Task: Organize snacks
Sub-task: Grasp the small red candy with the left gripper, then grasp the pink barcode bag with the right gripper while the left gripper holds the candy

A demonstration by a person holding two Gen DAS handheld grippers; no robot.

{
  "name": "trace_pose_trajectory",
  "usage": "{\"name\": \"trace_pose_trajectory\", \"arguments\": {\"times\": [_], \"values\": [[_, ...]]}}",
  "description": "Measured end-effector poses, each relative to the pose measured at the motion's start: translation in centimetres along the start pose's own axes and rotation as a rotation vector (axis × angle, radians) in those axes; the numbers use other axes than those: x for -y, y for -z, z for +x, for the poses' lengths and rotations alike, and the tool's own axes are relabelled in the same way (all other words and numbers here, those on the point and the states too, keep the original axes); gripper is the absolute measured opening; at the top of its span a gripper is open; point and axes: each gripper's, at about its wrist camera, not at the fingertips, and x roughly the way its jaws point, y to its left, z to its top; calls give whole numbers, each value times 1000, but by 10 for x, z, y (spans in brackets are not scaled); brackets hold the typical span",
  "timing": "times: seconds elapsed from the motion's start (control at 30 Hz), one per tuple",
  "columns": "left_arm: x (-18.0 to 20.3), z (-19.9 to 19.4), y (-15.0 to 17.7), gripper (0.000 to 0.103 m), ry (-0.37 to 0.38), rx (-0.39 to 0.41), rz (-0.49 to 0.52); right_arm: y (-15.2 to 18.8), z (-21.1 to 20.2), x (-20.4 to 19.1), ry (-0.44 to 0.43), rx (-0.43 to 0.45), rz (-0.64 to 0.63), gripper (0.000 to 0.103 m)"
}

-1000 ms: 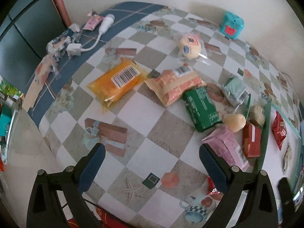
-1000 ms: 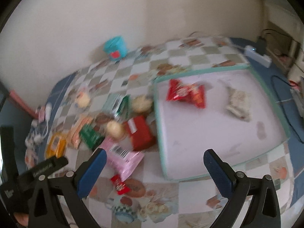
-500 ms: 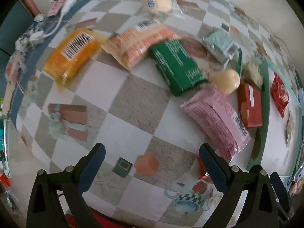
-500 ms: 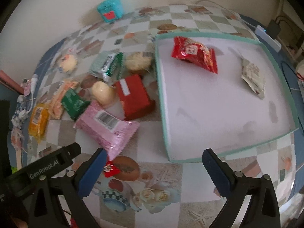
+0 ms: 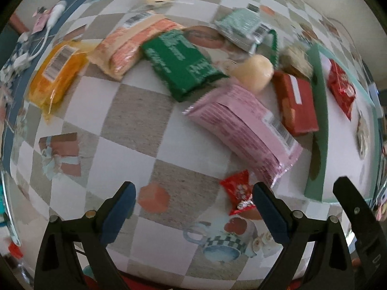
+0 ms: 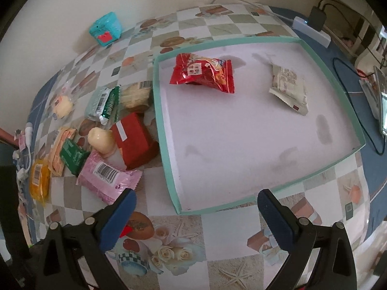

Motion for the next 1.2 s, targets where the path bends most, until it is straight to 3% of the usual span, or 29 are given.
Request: {"name": "trace_pose_trajectory", "arguments": {"times": [0.1, 0.3, 0.37, 0.4, 0.47, 0.53, 0.6, 0.83, 1.0, 1.2], "values": [[14, 3, 2, 77, -1, -18, 30, 0, 0, 0, 0, -1, 3, 101], [32, 10, -3, 75, 16, -42, 69, -1, 1, -2, 1, -3, 1, 101], [40, 12, -1, 60, 10, -46, 85, -1, 1, -2, 1, -3, 1, 101], [43, 14, -1, 48, 9, -51, 92, -1, 1, -2, 2, -3, 1, 101], [50, 15, 0, 46, -1, -47, 100, -1, 1, -2, 2, -3, 2, 101], [53, 14, 0, 29, 13, -45, 97, -1, 0, -2, 3, -3, 3, 101], [54, 13, 0, 20, 24, -44, 91, 0, 0, -3, 4, -3, 2, 101], [35, 7, -2, 20, 27, -19, 32, -1, 0, -12, -13, 7, -34, 101], [7, 1, -8, 20, -3, 9, -91, -1, 2, -26, -27, 16, -86, 101], [-23, -9, -13, 20, 12, 52, -230, -2, 11, -49, -71, 2, -162, 96]]}}
